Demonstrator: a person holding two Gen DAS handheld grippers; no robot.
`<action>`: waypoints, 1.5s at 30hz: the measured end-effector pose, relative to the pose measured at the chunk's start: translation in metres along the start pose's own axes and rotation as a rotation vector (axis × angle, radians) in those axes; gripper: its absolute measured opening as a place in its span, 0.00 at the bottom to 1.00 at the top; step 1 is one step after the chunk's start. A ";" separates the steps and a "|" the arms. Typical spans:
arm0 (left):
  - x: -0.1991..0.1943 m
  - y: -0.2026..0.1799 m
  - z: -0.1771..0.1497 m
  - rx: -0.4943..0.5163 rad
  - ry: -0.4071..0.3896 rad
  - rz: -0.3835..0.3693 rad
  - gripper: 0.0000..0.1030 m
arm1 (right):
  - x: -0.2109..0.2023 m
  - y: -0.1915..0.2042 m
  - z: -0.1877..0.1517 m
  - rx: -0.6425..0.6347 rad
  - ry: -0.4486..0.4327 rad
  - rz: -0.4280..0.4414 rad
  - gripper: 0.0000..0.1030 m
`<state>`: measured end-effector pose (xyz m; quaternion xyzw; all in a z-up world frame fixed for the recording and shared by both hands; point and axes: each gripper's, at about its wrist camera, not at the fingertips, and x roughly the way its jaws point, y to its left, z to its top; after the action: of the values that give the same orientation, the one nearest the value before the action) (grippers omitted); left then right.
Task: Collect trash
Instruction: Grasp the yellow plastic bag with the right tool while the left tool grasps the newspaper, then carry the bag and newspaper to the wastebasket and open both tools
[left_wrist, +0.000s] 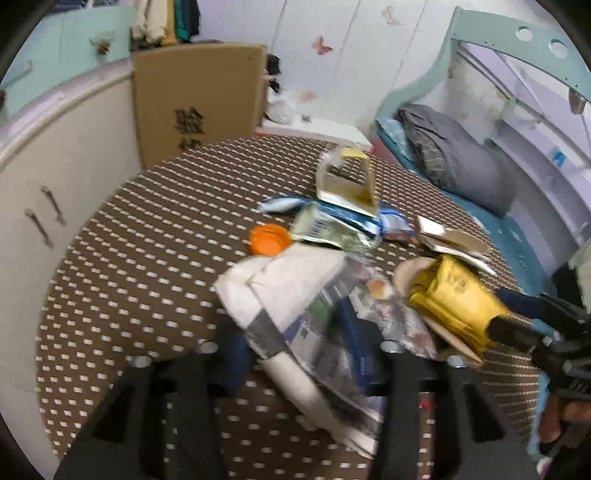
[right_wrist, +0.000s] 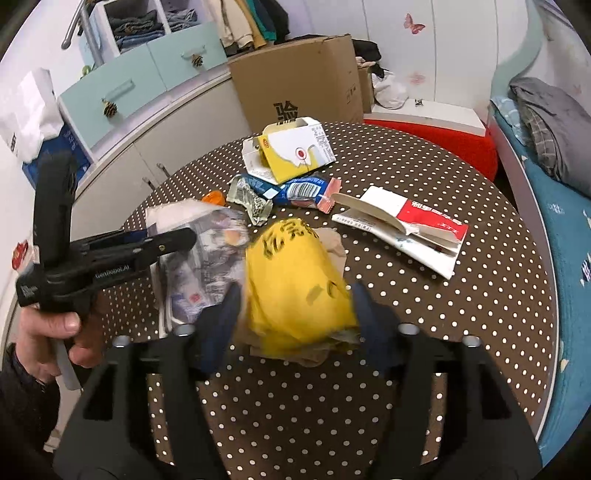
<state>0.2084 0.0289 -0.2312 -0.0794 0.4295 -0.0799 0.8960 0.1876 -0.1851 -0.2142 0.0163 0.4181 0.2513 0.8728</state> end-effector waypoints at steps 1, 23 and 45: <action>-0.002 -0.002 0.000 0.004 -0.011 -0.005 0.29 | 0.003 0.000 0.002 -0.004 -0.005 -0.013 0.65; -0.034 0.002 -0.022 0.012 -0.075 -0.038 0.34 | 0.031 0.006 0.011 -0.047 0.067 -0.036 0.54; -0.134 -0.046 0.012 0.106 -0.323 -0.080 0.04 | -0.101 -0.063 0.010 0.210 -0.264 0.023 0.30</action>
<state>0.1313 0.0137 -0.1128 -0.0607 0.2715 -0.1243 0.9524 0.1686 -0.2836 -0.1500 0.1448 0.3235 0.2119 0.9107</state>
